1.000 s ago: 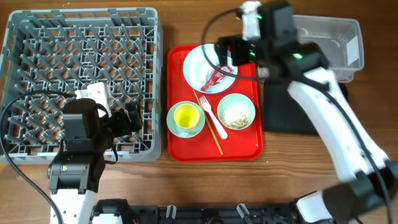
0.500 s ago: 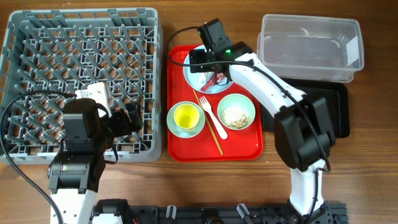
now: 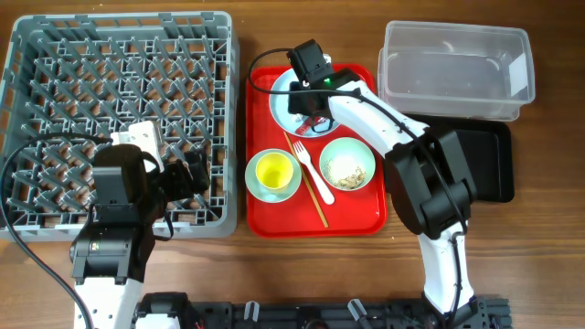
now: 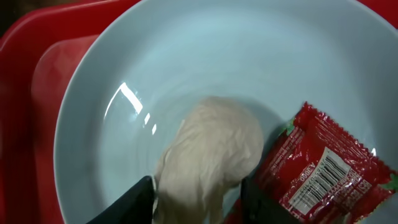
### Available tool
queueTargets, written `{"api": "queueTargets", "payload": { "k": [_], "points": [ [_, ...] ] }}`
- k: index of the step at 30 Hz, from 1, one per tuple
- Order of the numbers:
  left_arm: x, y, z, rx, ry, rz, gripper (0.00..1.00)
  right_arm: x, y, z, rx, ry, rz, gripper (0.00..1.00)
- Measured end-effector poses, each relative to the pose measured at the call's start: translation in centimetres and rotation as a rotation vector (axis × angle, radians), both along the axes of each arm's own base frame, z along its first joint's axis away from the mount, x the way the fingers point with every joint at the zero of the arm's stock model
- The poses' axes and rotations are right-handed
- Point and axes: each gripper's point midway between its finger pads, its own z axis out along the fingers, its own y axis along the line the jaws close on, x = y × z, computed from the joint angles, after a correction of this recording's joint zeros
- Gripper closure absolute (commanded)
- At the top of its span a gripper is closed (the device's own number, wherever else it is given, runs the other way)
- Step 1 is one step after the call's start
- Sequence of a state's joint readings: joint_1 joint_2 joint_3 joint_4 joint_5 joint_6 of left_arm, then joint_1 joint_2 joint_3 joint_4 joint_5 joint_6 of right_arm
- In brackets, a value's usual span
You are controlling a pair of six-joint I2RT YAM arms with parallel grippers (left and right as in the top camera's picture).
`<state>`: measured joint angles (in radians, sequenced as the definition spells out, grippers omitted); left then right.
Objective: Sort waste into correct bins and load items into the dishwasher rack
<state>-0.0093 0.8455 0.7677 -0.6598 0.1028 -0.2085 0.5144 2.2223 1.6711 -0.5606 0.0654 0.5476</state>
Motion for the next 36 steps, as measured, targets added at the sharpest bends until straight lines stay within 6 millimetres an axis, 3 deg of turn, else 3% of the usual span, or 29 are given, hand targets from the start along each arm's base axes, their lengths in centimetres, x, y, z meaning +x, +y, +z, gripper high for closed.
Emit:
{"api": "queueTargets", "payload": {
  "k": [4, 8, 11, 12, 15, 16, 17, 18, 19, 20, 27, 29, 36],
  "points": [
    [0.0, 0.0, 0.0, 0.000, 0.000, 0.000, 0.00, -0.3, -0.2, -0.2, -0.006, 0.015, -0.004, 0.96],
    [0.0, 0.0, 0.0, 0.000, 0.000, 0.000, 0.00, -0.2, -0.9, 0.8, -0.006, 0.011, -0.011, 0.96],
    [0.0, 0.0, 0.0, 0.000, 0.000, 0.000, 0.00, 1.0, -3.3, 5.5, 0.019, -0.060, -0.057, 0.96],
    [0.0, 0.0, 0.0, 0.000, 0.000, 0.000, 0.00, 1.8, -5.8, 9.5, 0.041, -0.125, -0.108, 0.96],
    [0.0, 0.0, 0.0, 0.000, 0.000, 0.000, 0.00, 2.6, -12.8, 15.9, 0.057, -0.221, -0.248, 0.96],
    [0.0, 0.0, 0.0, 0.000, 0.000, 0.000, 0.00, 2.6, -15.5, 16.6, 0.048, -0.221, -0.314, 0.88],
    [0.0, 0.0, 0.0, 0.000, 0.000, 0.000, 0.00, 2.4, -17.7, 16.3, 0.039, -0.197, -0.369, 0.67],
    [0.0, 0.0, 0.0, 0.000, 0.000, 0.000, 0.00, 2.3, -19.6, 15.8, 0.036, -0.171, -0.421, 0.32],
    [0.0, 0.0, 0.0, 0.000, 0.000, 0.000, 0.00, 2.5, -20.8, 15.8, 0.058, -0.170, -0.452, 0.14],
    [0.0, 0.0, 0.0, 0.000, 0.000, 0.000, 0.00, 3.0, -21.5, 16.1, 0.099, -0.181, -0.468, 0.09],
    [0.0, 0.0, 0.0, 0.000, 0.000, 0.000, 0.00, 2.0, -18.0, 15.7, 0.241, -0.095, -0.359, 0.07],
    [0.0, 0.0, 0.0, 0.000, 0.000, 0.000, 0.00, 1.6, -16.2, 15.7, 0.244, -0.084, -0.320, 0.07],
    [-0.1, 0.0, -0.1, 0.000, 0.003, 0.000, 0.00, -1.9, -6.8, 14.3, 0.165, -0.038, -0.189, 0.10]
  ]
}}
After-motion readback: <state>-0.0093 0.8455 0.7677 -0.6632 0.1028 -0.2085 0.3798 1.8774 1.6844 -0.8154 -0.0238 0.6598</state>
